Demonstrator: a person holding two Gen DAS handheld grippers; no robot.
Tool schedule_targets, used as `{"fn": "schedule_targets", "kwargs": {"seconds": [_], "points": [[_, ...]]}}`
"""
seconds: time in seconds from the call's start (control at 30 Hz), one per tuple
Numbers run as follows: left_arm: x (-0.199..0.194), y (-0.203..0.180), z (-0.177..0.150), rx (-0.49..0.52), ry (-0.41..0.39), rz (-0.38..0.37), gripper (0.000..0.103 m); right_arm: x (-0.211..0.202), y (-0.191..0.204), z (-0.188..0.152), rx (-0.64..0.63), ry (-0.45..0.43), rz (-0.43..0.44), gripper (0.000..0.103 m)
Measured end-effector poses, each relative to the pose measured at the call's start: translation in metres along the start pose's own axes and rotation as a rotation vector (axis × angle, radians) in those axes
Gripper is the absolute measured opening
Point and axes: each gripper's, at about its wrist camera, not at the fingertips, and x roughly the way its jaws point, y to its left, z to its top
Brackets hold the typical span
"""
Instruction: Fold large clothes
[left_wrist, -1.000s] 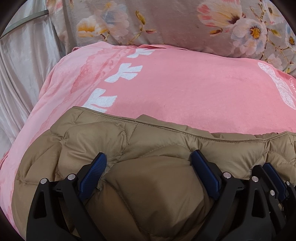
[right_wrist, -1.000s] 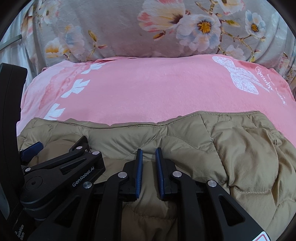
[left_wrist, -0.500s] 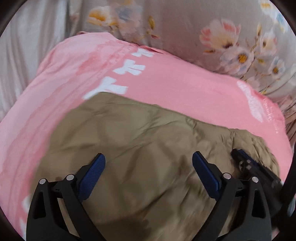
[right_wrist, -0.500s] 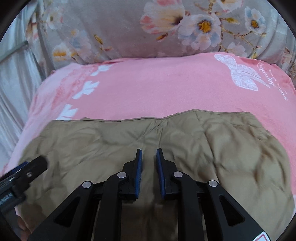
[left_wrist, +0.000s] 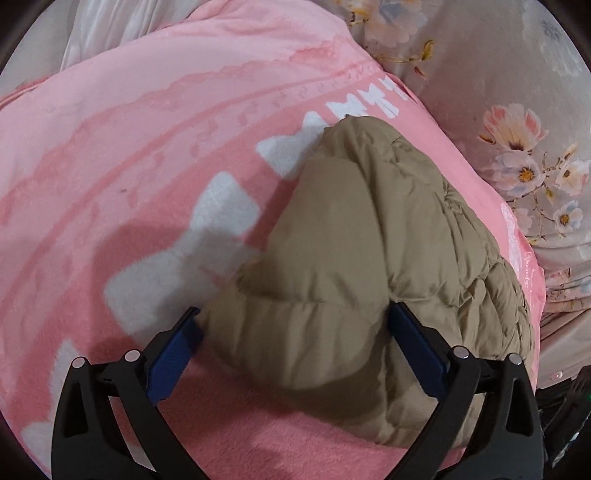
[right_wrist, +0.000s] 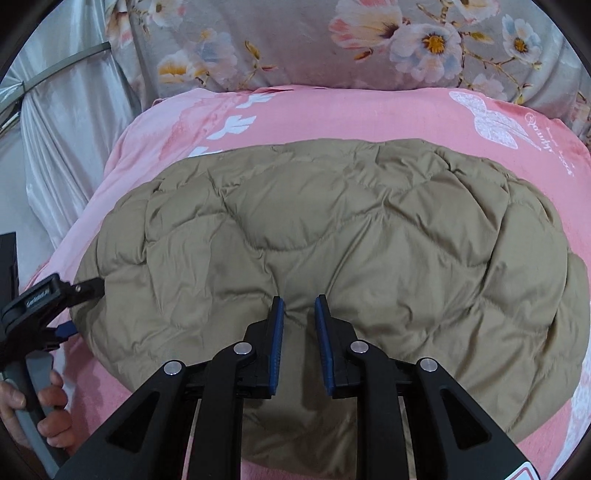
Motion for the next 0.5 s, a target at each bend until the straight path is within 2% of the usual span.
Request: {"fn": "schedule_targets", "kwargs": {"seconds": [0.17,0.23,0.3,0.33,0.4,0.5], "points": [[0.012,-0.014,0.005,0.002,-0.010,-0.012,0.098,-0.003,0.006,-0.010,-0.021,0.011,-0.015,0.019],[0.011,-0.019,0.007,-0.003,-0.004,-0.050,0.087,0.002,0.009,-0.013,-0.044,0.004,-0.032,0.020],[0.006,-0.026,0.009,0.005,-0.006,-0.063,0.065,0.006,0.010,-0.016,-0.065,-0.007,-0.050,0.020],[0.000,-0.031,0.009,0.017,-0.017,-0.060,0.059,0.006,0.012,-0.017,-0.078,-0.011,-0.061,0.020],[-0.019,-0.042,0.010,0.057,-0.060,-0.054,0.034,0.007,0.013,-0.019,-0.093,-0.019,-0.074,0.020],[-0.045,-0.063,0.013,0.107,-0.113,-0.084,0.022,0.007,0.011,-0.019,-0.090,-0.028,-0.069,0.020]]}}
